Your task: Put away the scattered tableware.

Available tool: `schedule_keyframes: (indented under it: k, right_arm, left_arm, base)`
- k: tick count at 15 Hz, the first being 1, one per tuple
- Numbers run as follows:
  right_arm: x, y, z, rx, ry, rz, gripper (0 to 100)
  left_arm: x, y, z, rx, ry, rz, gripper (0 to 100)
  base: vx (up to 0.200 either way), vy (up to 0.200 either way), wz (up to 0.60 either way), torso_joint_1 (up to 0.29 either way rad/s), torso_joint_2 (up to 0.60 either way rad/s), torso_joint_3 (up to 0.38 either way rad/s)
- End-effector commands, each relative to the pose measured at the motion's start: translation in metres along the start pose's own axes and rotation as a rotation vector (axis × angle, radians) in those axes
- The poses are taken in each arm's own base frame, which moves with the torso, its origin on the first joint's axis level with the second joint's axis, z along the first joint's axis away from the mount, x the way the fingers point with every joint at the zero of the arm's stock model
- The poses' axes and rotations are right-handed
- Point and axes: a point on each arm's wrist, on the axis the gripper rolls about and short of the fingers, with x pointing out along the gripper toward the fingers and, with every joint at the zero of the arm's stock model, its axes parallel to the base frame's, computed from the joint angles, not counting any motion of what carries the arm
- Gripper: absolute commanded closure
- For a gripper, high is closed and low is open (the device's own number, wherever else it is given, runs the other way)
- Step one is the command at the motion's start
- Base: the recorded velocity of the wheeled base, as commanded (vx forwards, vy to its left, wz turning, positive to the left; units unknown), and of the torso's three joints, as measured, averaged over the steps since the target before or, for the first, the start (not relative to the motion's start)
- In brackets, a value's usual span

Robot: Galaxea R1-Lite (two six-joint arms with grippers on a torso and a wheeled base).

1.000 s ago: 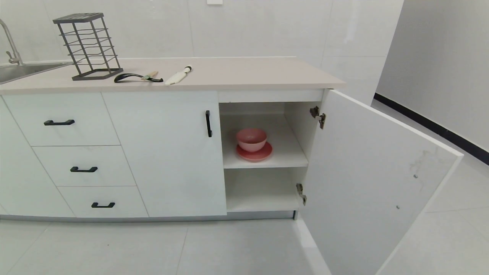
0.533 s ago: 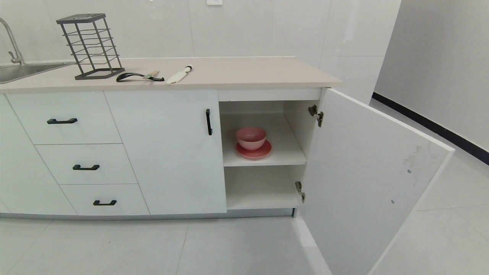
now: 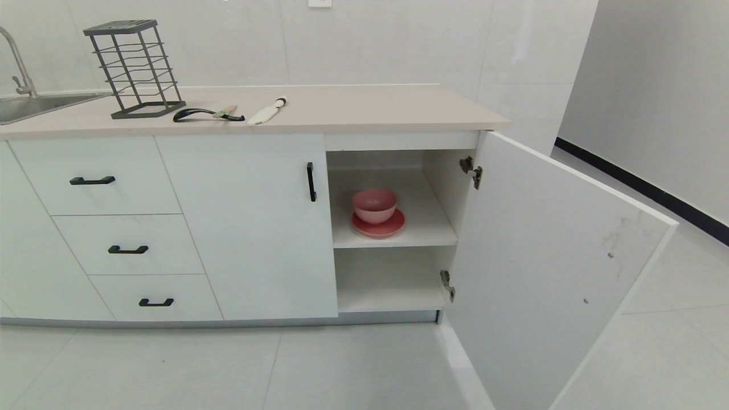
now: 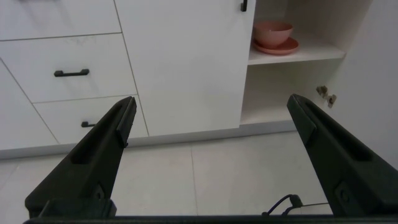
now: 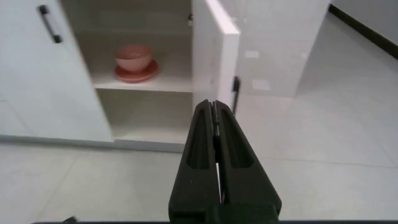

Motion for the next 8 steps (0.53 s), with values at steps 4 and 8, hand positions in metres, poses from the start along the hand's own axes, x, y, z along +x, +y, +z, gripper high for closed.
schedule_keyframes:
  k: [4,8]
  right_arm:
    - [0.055,-0.024,-0.007,0.037,0.184,-0.046,100]
    - [0.097,-0.039,-0.009,0.009,0.133,-0.008,100]
  left_arm:
    - [0.0,0.0,0.0,0.0,0.002,-0.002,0]
    - [0.0,0.0,0.0,-0.002,0.002,0.0,0]
  base:
    - [0.0,0.0,0.0,0.0,0.0,0.0]
    - [0.0,0.0,0.0,0.0,0.0,0.0]
